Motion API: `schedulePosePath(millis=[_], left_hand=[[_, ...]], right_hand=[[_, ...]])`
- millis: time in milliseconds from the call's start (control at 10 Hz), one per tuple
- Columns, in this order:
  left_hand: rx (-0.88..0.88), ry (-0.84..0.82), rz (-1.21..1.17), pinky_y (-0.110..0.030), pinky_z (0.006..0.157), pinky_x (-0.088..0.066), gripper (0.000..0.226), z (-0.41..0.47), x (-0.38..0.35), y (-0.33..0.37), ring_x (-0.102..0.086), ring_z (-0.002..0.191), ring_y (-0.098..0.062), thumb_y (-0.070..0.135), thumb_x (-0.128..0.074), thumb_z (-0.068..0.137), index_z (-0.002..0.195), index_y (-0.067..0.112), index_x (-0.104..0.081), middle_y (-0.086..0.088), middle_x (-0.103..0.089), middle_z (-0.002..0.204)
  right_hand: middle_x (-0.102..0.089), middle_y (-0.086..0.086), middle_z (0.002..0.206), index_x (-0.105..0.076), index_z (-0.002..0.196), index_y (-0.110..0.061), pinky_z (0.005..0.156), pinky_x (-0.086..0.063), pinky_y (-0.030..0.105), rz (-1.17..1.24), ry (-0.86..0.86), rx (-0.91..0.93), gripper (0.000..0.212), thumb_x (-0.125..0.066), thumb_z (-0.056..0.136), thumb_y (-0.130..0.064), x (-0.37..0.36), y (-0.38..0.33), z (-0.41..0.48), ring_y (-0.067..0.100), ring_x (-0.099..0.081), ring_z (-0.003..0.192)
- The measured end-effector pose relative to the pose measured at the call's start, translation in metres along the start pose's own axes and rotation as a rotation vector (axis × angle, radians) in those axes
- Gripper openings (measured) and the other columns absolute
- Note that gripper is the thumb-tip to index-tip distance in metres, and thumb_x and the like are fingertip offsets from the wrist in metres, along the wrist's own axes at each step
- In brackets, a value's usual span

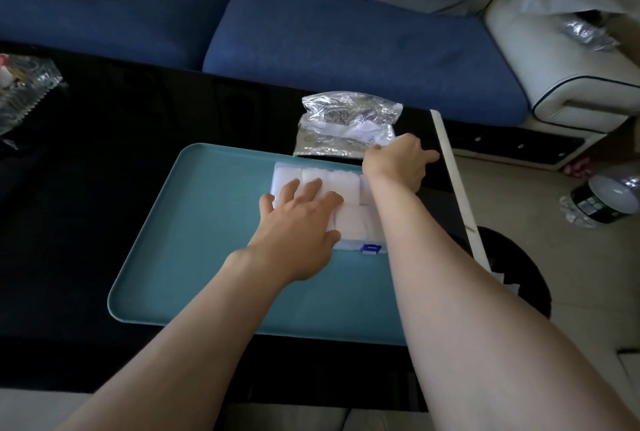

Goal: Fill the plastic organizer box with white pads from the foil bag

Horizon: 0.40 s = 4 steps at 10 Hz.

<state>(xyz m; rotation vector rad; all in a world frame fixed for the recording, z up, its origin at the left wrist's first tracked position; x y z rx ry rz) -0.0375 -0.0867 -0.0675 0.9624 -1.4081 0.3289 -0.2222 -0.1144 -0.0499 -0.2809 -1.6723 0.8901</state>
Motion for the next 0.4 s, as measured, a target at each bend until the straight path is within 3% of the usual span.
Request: schedulePosePath(millis=[100,200,300,400], left_hand=[[0.005,0.005,0.0,-0.059,0.122,-0.019,0.048,0.0,-0.001,0.003,-0.011,0.158,-0.029,0.04,-0.052,0.105,0.152,0.035,-0.038,0.001,-0.022,0.167],[0.02,-0.007,-0.006,-0.058,0.12,-0.019,0.048,0.0,0.0,0.003,-0.011,0.158,-0.03,0.038,-0.053,0.105,0.152,0.034,-0.04,0.0,-0.023,0.168],[0.045,0.009,-0.079,-0.052,0.113,-0.027,0.042,0.002,0.004,0.003,-0.025,0.152,-0.031,0.034,-0.054,0.103,0.144,0.031,-0.051,-0.001,-0.038,0.158],[0.046,0.157,-0.226,-0.039,0.095,-0.042,0.032,0.002,0.008,0.001,-0.052,0.129,-0.032,0.024,-0.055,0.099,0.129,0.024,-0.067,-0.002,-0.064,0.133]], right_hand=[[-0.038,0.015,0.144,-0.064,0.123,-0.009,0.064,-0.044,0.031,-0.083,0.016,0.042,0.032,-0.077,0.094,-0.012,0.001,0.002,-0.003,0.017,-0.041,0.061],[-0.051,0.011,0.133,-0.071,0.117,-0.013,0.058,-0.036,0.025,-0.119,0.003,0.227,0.018,-0.068,0.1,-0.015,0.003,-0.002,-0.014,0.021,-0.052,0.071],[-0.073,0.005,0.108,-0.078,0.107,-0.013,0.069,-0.045,0.026,-0.048,-0.054,0.36,0.019,-0.06,0.1,-0.014,0.005,-0.005,-0.028,0.02,-0.062,0.082],[-0.077,0.0,0.106,-0.079,0.106,-0.019,0.075,-0.049,0.026,0.089,-0.066,0.406,0.022,-0.059,0.099,-0.017,0.014,-0.008,-0.05,0.02,-0.07,0.097]])
Point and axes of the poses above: each hand's wrist, its own z-axis towards the middle knuckle, its own x-axis out of the back of the hand, y = z × x, the point moved 2 cm from there along z, towards the middle knuckle
